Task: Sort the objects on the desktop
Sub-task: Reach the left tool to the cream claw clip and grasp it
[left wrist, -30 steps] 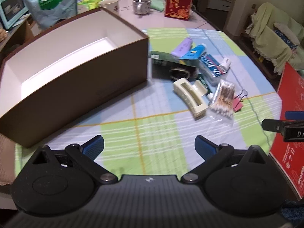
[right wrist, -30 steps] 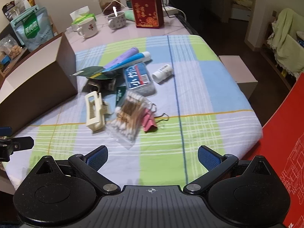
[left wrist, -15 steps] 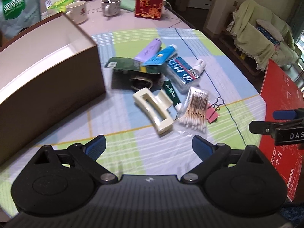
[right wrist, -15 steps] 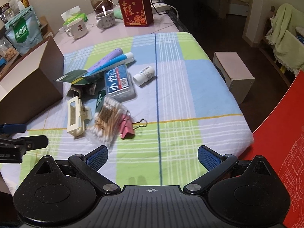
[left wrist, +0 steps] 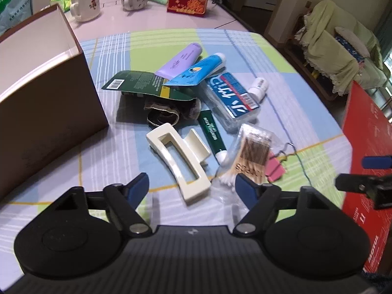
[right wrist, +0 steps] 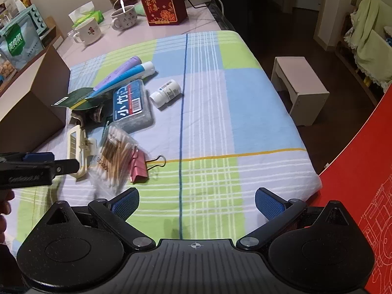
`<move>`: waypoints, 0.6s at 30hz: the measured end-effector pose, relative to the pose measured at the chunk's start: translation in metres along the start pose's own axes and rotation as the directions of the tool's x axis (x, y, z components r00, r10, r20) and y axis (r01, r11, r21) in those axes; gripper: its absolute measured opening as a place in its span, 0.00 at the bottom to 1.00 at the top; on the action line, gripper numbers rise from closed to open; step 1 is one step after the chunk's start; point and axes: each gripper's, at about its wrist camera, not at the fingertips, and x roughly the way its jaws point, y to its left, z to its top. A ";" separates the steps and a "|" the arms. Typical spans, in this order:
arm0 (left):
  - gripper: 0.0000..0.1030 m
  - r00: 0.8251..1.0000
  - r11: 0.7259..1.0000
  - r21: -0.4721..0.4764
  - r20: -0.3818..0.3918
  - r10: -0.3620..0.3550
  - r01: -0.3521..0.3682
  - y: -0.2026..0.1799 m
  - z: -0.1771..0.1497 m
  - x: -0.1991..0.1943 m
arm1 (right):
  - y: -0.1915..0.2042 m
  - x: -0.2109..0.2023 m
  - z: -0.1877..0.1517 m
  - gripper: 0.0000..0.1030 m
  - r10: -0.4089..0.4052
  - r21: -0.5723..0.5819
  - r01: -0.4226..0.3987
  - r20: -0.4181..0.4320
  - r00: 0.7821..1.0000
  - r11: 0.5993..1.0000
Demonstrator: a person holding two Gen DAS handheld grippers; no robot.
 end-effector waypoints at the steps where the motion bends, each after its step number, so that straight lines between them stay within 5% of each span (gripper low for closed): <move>1: 0.65 1.000 1.000 -0.010 -0.004 0.004 -0.004 0.001 0.002 0.004 | -0.002 0.001 0.001 1.00 0.000 0.001 0.000 -0.001 1.000 1.000; 6: 0.56 1.000 0.999 -0.035 -0.016 0.006 -0.007 0.005 0.009 0.020 | -0.009 0.006 0.007 1.00 0.031 0.010 -0.031 -0.004 1.000 0.999; 10: 0.38 0.999 0.999 -0.052 -0.029 -0.017 0.015 0.006 0.012 0.031 | -0.006 0.012 0.011 1.00 0.086 -0.003 -0.086 0.000 0.996 0.996; 17: 0.36 1.000 0.999 -0.041 -0.017 -0.025 0.025 0.007 0.007 0.030 | 0.007 0.026 0.020 0.99 0.192 -0.062 -0.190 0.022 0.981 0.980; 18: 0.36 1.000 0.999 -0.042 -0.018 -0.025 0.024 0.008 0.006 0.029 | 0.010 0.028 0.021 0.90 0.205 -0.072 -0.203 0.023 0.979 0.977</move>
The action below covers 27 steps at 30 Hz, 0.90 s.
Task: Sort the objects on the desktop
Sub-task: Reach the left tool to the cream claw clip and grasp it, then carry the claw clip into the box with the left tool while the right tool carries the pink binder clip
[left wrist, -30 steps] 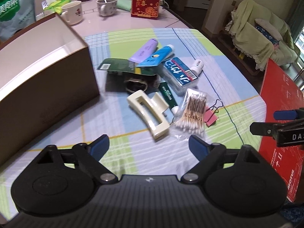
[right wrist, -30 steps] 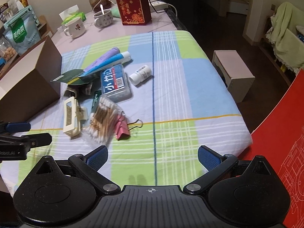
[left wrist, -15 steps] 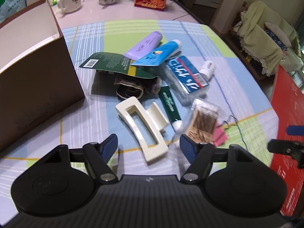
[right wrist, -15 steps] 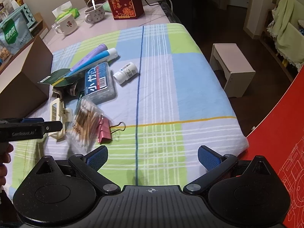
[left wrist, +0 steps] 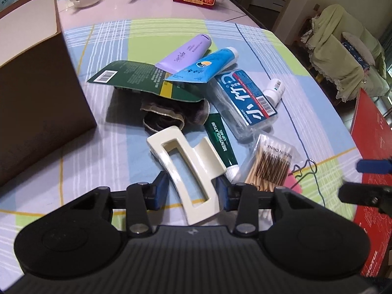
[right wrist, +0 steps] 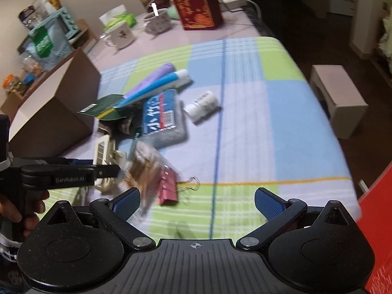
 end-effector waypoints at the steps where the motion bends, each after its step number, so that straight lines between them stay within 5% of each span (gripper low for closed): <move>1: 0.36 1.000 1.000 0.000 -0.001 0.002 -0.002 0.001 -0.001 -0.001 | 0.001 0.003 0.002 0.79 0.017 -0.012 -0.017 -0.003 1.000 1.000; 2: 0.36 1.000 1.000 0.000 -0.001 0.005 -0.005 0.001 -0.003 -0.003 | 0.002 0.007 0.003 0.65 0.036 -0.018 -0.036 -0.013 0.999 0.999; 7: 0.36 1.000 1.000 -0.022 -0.001 0.012 -0.012 0.006 -0.010 -0.014 | 0.003 0.025 0.010 0.64 0.085 -0.018 -0.086 -0.042 0.995 0.996; 9: 0.36 1.000 0.999 -0.034 0.003 0.018 -0.018 0.007 -0.013 -0.019 | 0.003 0.032 0.012 0.35 0.109 -0.027 -0.110 -0.060 0.992 0.994; 12: 0.36 1.000 0.998 -0.051 0.009 0.027 -0.026 0.008 -0.015 -0.024 | -0.001 0.038 0.014 0.30 0.135 -0.005 -0.136 -0.078 0.988 0.991; 13: 0.36 0.999 0.998 -0.057 0.011 0.030 -0.030 0.008 -0.016 -0.025 | -0.003 0.040 0.015 0.21 0.147 -0.002 -0.148 -0.080 0.986 0.989; 14: 0.36 0.999 0.997 -0.064 0.015 0.033 -0.032 0.008 -0.016 -0.027 | -0.004 0.040 0.015 0.03 0.165 -0.002 -0.166 -0.083 0.983 0.986; 27: 0.36 0.996 0.992 -0.119 0.084 0.043 -0.033 -0.006 -0.019 -0.067 | -0.017 -0.010 0.038 0.00 0.259 -0.024 -0.260 -0.045 0.965 0.965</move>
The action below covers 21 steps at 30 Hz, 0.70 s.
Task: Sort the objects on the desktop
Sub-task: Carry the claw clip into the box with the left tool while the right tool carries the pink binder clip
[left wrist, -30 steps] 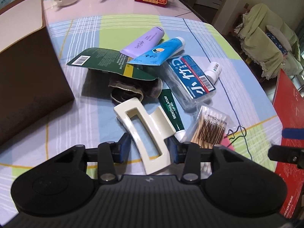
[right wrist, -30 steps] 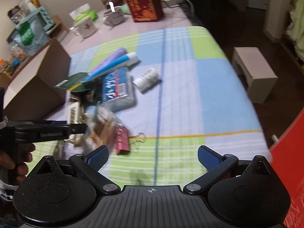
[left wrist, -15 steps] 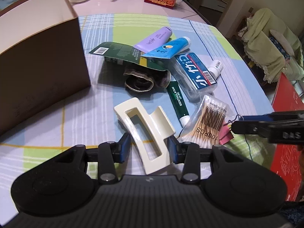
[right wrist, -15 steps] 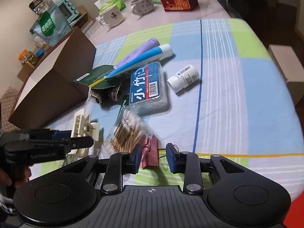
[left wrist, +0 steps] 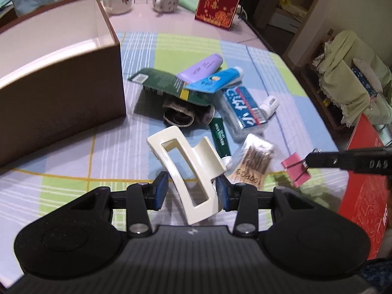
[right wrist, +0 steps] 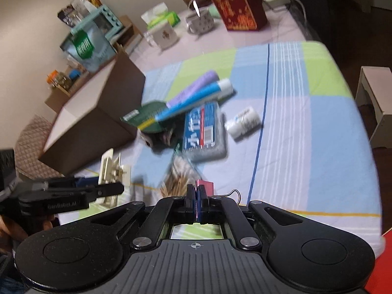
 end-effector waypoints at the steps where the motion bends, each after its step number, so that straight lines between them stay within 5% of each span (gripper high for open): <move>1: 0.36 1.000 1.000 -0.004 0.008 -0.002 0.002 -0.001 0.001 -0.005 | 0.001 -0.005 0.004 0.00 0.007 0.001 -0.007 0.009 1.000 1.000; 10: 0.36 0.995 1.000 0.017 0.104 -0.011 0.009 0.011 0.022 -0.058 | 0.036 -0.019 0.039 0.00 0.096 -0.012 -0.095 0.079 0.992 0.995; 21: 0.36 0.983 0.996 0.055 0.173 0.057 -0.067 0.085 0.054 -0.115 | 0.110 0.009 0.073 0.00 0.248 0.017 -0.252 0.126 0.961 0.968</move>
